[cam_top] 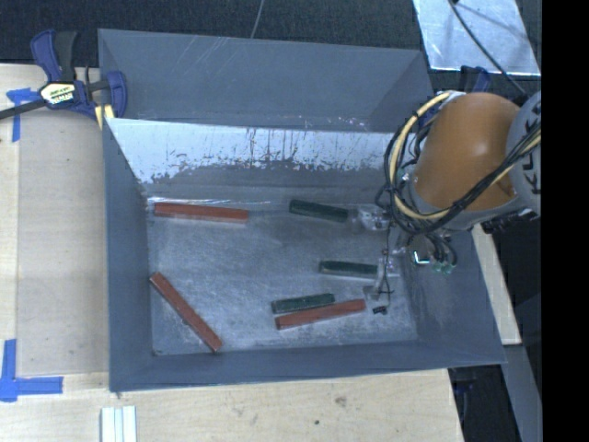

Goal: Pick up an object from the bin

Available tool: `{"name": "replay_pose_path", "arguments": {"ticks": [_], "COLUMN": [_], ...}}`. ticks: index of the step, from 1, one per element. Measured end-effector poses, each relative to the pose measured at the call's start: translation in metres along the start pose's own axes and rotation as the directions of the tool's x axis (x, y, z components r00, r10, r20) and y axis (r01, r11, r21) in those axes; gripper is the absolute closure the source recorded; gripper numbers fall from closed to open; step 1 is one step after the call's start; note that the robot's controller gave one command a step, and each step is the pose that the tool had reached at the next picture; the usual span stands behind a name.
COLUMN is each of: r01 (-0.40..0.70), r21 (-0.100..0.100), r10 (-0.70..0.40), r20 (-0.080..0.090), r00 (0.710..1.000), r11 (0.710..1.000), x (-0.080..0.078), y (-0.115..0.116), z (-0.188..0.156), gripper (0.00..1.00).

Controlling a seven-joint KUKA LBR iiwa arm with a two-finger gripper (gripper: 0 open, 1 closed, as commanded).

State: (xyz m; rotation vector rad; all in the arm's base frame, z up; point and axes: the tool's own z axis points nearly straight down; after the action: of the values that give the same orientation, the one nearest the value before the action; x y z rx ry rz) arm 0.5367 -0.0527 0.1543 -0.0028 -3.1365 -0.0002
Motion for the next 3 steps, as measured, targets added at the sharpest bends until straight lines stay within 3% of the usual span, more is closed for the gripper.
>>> {"name": "replay_pose_path", "arguments": {"ticks": [1,2,3], "r01": [0.088,0.213,0.234], "r21": [0.003,-0.001,0.001], "r10": [-0.088,-0.213,-0.234], "r20": [0.013,0.002,0.007], "r00": [0.996,0.977,0.972], "r11": [0.996,0.977,0.972], "x": [0.005,0.018,0.021], "y": [0.032,0.082,0.075], "z": [0.032,0.086,0.084], "gripper": [0.0,0.0,0.0]}}
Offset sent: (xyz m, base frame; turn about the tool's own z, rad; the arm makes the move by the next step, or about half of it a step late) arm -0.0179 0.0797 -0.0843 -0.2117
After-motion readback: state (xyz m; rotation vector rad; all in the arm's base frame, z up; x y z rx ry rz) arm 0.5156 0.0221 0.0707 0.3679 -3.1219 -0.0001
